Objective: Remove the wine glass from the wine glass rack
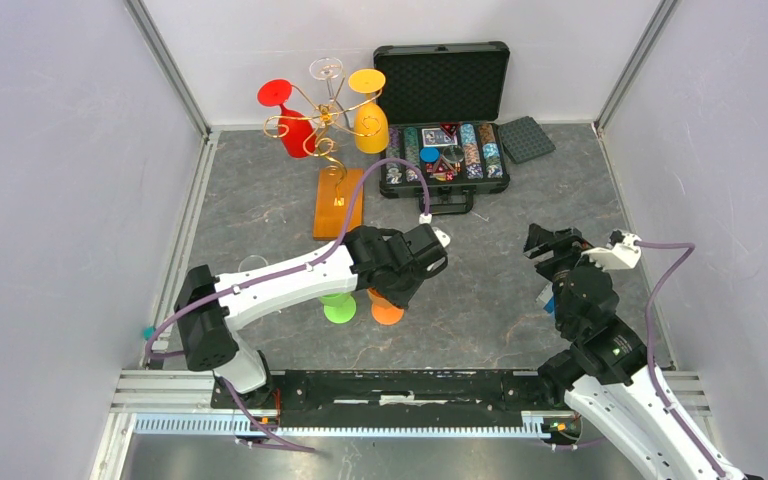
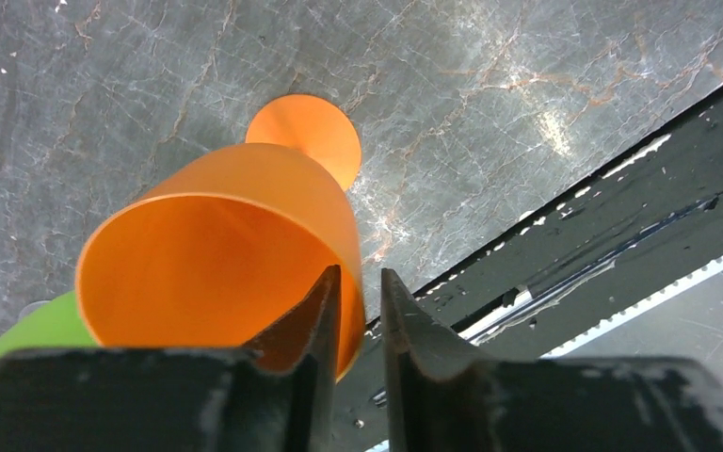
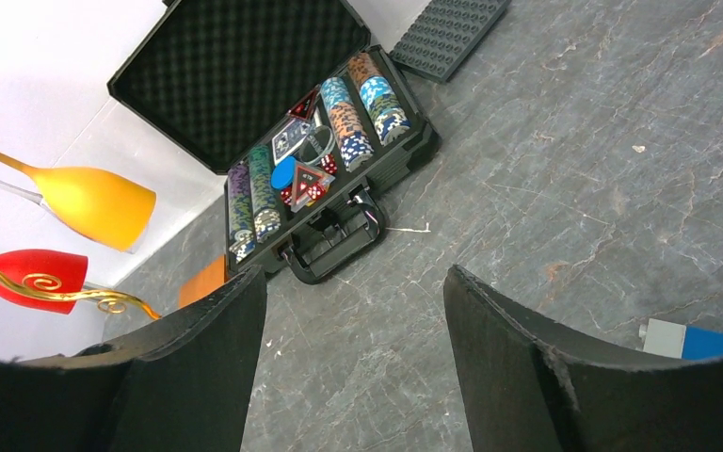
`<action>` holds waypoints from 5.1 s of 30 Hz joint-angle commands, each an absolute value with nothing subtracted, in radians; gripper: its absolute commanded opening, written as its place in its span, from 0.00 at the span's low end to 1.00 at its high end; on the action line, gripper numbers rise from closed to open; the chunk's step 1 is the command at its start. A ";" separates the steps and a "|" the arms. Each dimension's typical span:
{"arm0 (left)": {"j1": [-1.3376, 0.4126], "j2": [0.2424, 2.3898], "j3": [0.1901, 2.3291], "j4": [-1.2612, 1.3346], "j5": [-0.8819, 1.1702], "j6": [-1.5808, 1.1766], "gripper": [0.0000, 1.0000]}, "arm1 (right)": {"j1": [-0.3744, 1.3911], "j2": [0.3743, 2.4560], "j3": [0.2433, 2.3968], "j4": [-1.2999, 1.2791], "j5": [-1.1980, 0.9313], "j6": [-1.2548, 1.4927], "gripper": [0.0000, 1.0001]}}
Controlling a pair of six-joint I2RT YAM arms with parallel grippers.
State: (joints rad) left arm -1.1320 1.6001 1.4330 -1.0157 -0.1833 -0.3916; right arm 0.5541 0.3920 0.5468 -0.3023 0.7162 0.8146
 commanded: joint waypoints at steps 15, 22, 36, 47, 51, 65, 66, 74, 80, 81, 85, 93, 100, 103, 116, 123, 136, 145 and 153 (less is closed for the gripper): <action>-1.098 1.414 1.619 -0.906 -0.183 -0.254 0.82 | 0.552 0.355 0.536 -0.308 0.722 0.858 0.74; -0.904 1.310 1.680 -0.720 -0.161 -0.230 1.00 | 0.553 0.347 0.522 -0.311 0.714 0.872 0.73; -0.314 1.261 1.704 -0.522 -0.043 -0.471 1.00 | 0.553 0.350 0.502 -0.298 0.671 0.899 0.73; 0.165 1.474 1.602 -0.187 0.421 -0.856 1.00 | 0.553 0.354 0.465 -0.244 0.602 0.852 0.76; 0.200 1.559 1.583 -0.085 0.470 -0.931 0.99 | 0.554 0.354 0.460 -0.247 0.592 0.851 0.77; 0.202 1.747 1.602 0.085 0.588 -1.076 0.66 | 0.553 0.376 0.472 -0.246 0.583 0.856 0.76; 0.202 1.753 1.601 0.090 0.592 -1.083 0.62 | 0.554 0.375 0.471 -0.246 0.584 0.857 0.76; 0.209 1.748 1.550 0.172 0.627 -1.178 0.40 | 0.554 0.367 0.473 -0.250 0.579 0.862 0.76; 0.210 1.734 1.551 0.181 0.637 -1.196 0.21 | 0.553 0.359 0.476 -0.259 0.579 0.870 0.75; 0.210 1.733 1.551 0.186 0.644 -1.202 0.17 | 0.554 0.357 0.476 -0.262 0.581 0.872 0.75; 0.212 1.717 1.544 0.202 0.652 -1.224 0.02 | 0.554 0.351 0.473 -0.266 0.580 0.877 0.75; 0.221 1.657 1.540 0.313 0.621 -1.343 0.02 | 0.553 0.346 0.474 -0.272 0.580 0.882 0.75; 0.221 1.681 1.521 0.430 0.616 -1.417 0.02 | 0.554 0.339 0.474 -0.276 0.580 0.885 0.75; 0.218 1.696 1.514 0.452 0.615 -1.430 0.02 | 0.554 0.337 0.476 -0.277 0.580 0.885 0.75; 0.197 1.780 1.538 0.459 0.647 -1.436 0.02 | 0.553 0.341 0.474 -0.279 0.580 0.894 0.75; 0.165 1.812 1.594 0.409 0.676 -1.405 0.02 | 0.553 0.343 0.477 -0.279 0.584 0.895 0.75; 0.162 1.762 1.610 0.266 0.793 -1.335 0.02 | 0.553 0.352 0.482 -0.277 0.587 0.891 0.75; 0.218 1.619 1.498 0.214 0.776 -1.269 0.02 | 0.554 0.338 0.483 -0.277 0.581 0.896 0.77; 0.310 1.417 1.402 -0.016 0.656 -1.088 0.02 | 0.553 0.340 0.472 -0.276 0.565 0.914 0.76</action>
State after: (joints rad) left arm 0.2718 1.5410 1.4155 0.1295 0.7391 -1.2556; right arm 0.5541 0.3428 0.4671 -0.2939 0.5755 0.8951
